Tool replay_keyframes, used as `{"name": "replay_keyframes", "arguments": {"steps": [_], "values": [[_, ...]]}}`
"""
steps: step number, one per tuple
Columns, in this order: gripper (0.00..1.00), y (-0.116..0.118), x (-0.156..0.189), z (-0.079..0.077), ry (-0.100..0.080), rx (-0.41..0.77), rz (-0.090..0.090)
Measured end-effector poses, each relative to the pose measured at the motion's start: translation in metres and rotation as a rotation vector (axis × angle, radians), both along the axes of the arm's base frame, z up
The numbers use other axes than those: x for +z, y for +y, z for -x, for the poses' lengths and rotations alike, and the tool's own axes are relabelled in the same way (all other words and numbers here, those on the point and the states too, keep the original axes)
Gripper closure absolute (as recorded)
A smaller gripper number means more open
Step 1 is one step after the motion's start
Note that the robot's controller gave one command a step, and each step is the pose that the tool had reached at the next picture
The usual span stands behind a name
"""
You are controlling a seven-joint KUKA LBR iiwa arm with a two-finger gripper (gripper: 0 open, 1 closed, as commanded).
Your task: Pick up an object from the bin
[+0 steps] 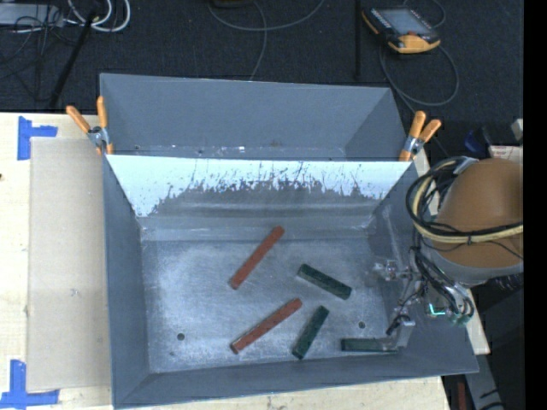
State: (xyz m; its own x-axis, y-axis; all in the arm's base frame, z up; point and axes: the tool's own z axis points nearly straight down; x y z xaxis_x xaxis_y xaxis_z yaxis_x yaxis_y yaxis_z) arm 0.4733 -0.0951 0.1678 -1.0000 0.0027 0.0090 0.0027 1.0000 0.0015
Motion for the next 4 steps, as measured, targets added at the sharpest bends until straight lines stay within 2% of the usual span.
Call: {"name": "replay_keyframes", "arguments": {"steps": [1,2,3,4], "values": [[0.00,0.050,-0.100,-0.048,-0.013,0.091,0.000],[0.00,0.078,-0.095,-0.005,-0.026,0.312,0.004],[1.00,0.079,-0.098,0.000,-0.011,0.317,0.000],[1.00,0.093,0.037,-0.003,-0.017,0.349,0.001]]}}
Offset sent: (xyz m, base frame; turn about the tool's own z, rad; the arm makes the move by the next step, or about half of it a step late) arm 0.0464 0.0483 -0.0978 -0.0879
